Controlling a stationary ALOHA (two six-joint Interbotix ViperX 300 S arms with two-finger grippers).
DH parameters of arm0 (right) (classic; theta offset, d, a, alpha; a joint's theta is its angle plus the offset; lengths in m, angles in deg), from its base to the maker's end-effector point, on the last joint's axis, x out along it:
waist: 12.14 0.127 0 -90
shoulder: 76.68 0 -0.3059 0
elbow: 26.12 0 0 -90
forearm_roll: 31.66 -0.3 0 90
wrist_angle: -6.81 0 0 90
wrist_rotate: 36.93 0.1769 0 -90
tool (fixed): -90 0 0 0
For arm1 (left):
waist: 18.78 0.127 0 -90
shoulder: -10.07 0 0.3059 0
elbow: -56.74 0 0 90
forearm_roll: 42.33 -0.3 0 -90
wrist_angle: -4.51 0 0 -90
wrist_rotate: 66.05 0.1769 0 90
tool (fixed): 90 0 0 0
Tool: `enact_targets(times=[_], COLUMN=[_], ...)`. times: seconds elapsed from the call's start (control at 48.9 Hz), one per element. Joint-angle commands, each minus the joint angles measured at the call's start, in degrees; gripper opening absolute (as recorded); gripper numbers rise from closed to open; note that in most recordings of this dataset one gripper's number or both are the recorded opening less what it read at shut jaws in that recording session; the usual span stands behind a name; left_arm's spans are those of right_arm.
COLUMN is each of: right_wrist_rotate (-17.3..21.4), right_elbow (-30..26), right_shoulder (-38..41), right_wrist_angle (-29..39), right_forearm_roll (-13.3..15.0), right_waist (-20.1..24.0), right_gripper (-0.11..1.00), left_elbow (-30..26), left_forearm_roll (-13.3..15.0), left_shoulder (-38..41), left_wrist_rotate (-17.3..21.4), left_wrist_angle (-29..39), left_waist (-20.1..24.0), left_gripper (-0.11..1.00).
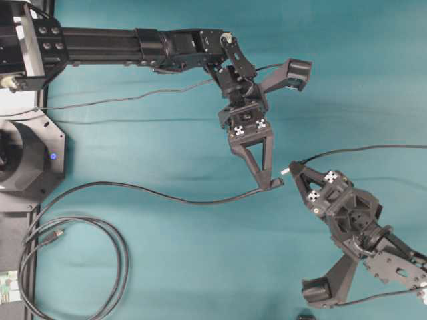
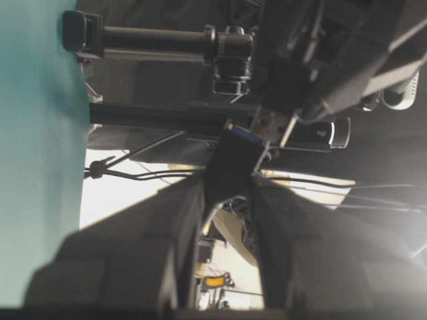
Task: Insert the USB using both arms.
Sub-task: 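Align the right gripper's plug tip with the left gripper's socket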
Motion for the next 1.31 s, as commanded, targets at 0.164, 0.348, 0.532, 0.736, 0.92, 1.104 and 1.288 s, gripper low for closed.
enact_targets(times=[0.164, 0.348, 0.532, 0.736, 0.92, 1.104, 1.288], right_wrist_rotate=[-0.2, -0.2, -0.2, -0.1, -0.2, -0.3, -0.3], right_elbow=[-1.6, -1.3, -1.3, -1.3, -1.4, -1.8, -2.1], right_shoulder=[-0.6, -0.6, -0.5, -0.2, -0.1, 0.4, 0.8], right_wrist_angle=[0.2, 0.2, 0.2, 0.1, -1.1, -1.7, -2.3], right_forearm_roll=[-0.9, -2.8, -2.9, -2.9, -2.9, -2.9, -2.9], right_waist=[0.0, 1.1, 1.1, 0.8, 0.4, 0.2, 0.2], right_gripper=[0.22, 0.22, 0.22, 0.22, 0.22, 0.22, 0.22], left_elbow=[-0.9, -0.6, -0.6, -0.5, -0.5, -0.5, -0.5], left_forearm_roll=[0.1, -0.8, -0.8, -0.8, -0.8, -0.9, -0.9], left_shoulder=[-1.3, -1.5, -1.5, -1.5, -1.4, -1.2, -1.1], left_wrist_rotate=[-1.0, -1.6, -1.6, -1.6, -1.6, -1.6, -1.5], left_wrist_angle=[-0.3, -0.4, -0.4, -0.4, -0.5, -1.2, -1.5], left_waist=[0.4, 0.8, 0.7, 0.1, -0.3, -0.3, -0.2], left_gripper=[0.23, 0.23, 0.23, 0.23, 0.23, 0.23, 0.23])
